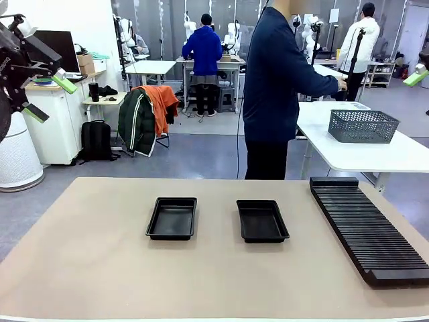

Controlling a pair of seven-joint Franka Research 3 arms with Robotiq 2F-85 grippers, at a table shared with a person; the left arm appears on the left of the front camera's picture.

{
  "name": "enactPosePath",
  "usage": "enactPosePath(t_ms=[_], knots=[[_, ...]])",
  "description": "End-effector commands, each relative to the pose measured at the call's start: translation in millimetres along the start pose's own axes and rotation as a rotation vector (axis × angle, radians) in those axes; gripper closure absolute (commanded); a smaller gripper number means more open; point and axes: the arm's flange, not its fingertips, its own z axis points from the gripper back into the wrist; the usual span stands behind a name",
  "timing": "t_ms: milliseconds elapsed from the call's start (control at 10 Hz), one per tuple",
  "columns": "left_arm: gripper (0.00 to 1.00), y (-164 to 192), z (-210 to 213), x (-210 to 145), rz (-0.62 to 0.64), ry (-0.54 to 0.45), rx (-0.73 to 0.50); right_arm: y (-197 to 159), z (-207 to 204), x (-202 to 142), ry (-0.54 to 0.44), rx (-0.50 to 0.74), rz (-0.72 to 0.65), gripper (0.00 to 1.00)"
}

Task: Inspect and transfer BCBs to ESD trays.
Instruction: Pick up the Blank PCB from the PCB Rack and place it in the left ESD tray.

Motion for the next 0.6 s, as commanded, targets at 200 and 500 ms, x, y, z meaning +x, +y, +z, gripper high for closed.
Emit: enactPosePath(t_ms=[200, 500], knots=[[0.0, -1, -5, -15, 0.001, -0.009, -0.021, -4, -12, -2, -0.089, -0.022, 0.024, 0.0], [0.0, 1, -2, -8, 0.009, -0.005, -0.018, -3, 1, 2, -0.054, -0.01, -0.001, 0.0]])
